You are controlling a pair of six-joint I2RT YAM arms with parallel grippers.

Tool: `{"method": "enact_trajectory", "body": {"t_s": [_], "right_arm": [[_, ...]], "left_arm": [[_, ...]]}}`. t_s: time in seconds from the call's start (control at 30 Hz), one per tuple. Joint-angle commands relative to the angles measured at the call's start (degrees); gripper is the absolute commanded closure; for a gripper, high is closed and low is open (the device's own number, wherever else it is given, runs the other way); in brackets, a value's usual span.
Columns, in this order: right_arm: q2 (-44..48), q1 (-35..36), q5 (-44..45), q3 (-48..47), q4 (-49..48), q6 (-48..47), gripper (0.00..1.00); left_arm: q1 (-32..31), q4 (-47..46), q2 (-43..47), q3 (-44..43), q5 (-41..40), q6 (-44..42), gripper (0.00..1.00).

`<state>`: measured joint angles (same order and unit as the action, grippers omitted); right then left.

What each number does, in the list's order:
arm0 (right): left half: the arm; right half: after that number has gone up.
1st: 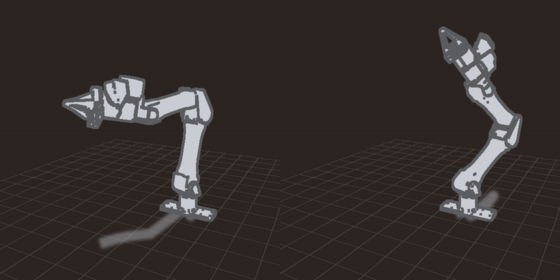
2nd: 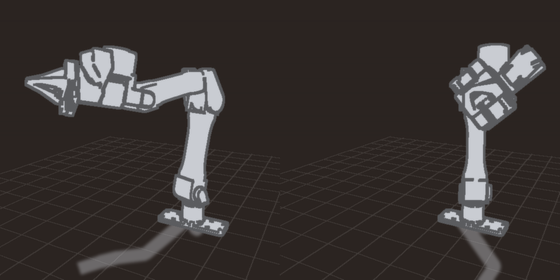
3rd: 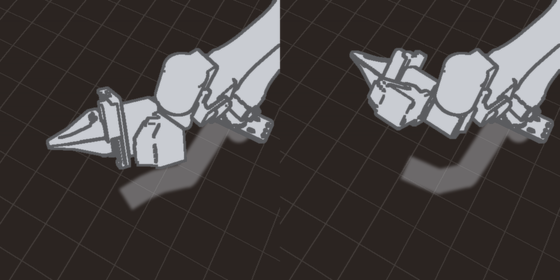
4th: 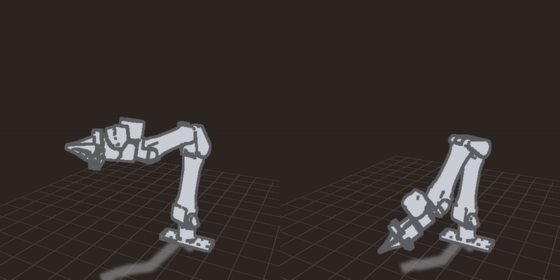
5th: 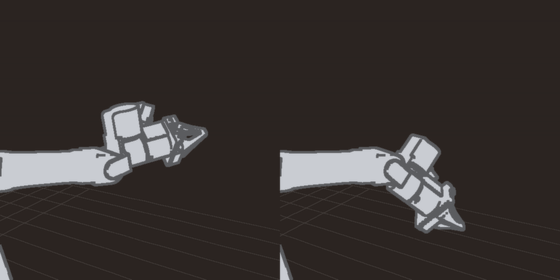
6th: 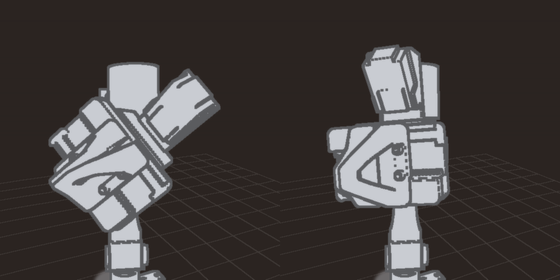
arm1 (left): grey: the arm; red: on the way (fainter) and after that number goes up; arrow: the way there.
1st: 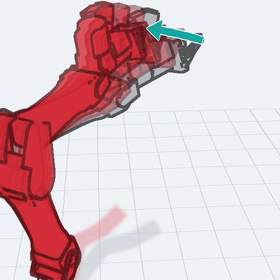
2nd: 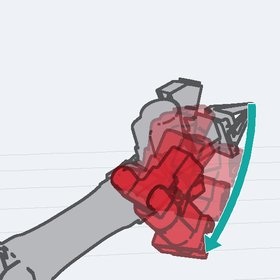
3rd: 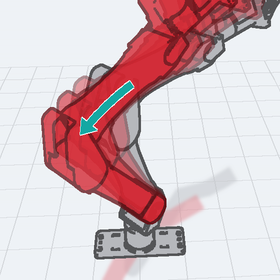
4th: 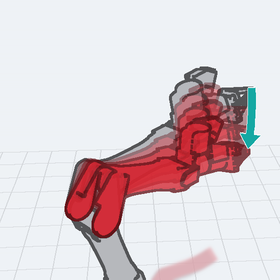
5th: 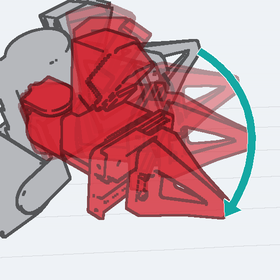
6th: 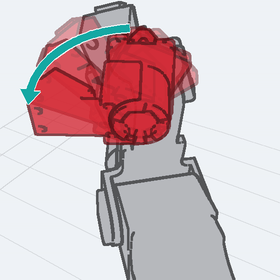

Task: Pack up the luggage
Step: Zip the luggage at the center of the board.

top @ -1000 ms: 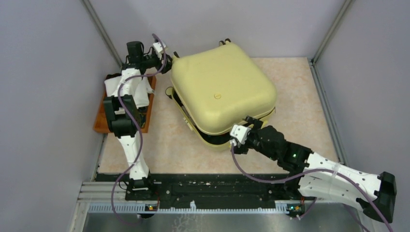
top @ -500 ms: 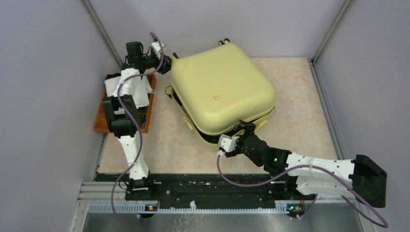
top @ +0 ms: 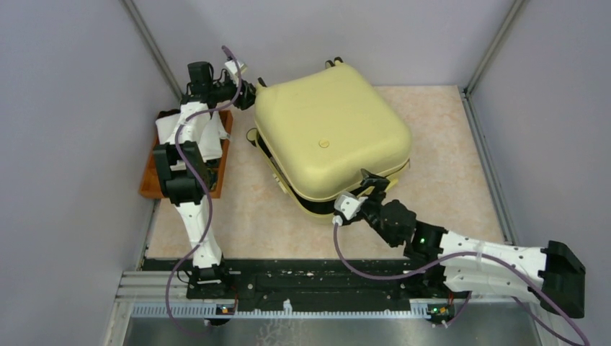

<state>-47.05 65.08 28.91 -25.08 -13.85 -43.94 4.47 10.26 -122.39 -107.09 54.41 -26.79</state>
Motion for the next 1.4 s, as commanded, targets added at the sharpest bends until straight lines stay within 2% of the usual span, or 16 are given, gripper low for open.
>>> {"method": "enact_trajectory", "body": {"t_s": [0.0, 0.1, 0.37, 0.67, 0.77, 1.1, 1.37], "right_arm": [[-5.9, 0.6, 1.3, 1.9, -12.0, -2.0, 0.01], [-9.5, 0.6, 2.6, 3.4, -19.1, -3.0, 0.01], [-11.5, 1.5, 2.0, 5.2, -20.4, -3.8, 0.01], [-3.9, 3.4, 1.8, 4.1, -8.0, -0.4, 0.01], [-2.7, 3.6, 2.4, 4.5, -7.2, 0.2, 0.01], [-10.4, 3.6, 3.7, 5.2, -17.7, -3.2, 0.01], [-20.0, 3.5, 8.2, 7.4, -37.2, -10.6, 0.01]], "left_arm": [[-0.5, -7.8, 2.8, -3.5, 1.2, 6.1, 1.00], [-0.5, -8.0, 2.7, -3.8, 1.2, 7.8, 1.00], [-0.6, -8.4, 2.7, -3.7, 1.3, 10.0, 1.00], [-0.6, -9.6, 2.3, -4.1, 1.1, 12.8, 1.00], [-0.6, -9.9, 2.2, -4.3, 1.2, 13.6, 1.00], [-0.9, -9.8, 2.4, -5.6, 1.0, 15.9, 1.00], [-1.2, -9.9, 2.8, -4.9, 1.6, 16.9, 1.00]]}}
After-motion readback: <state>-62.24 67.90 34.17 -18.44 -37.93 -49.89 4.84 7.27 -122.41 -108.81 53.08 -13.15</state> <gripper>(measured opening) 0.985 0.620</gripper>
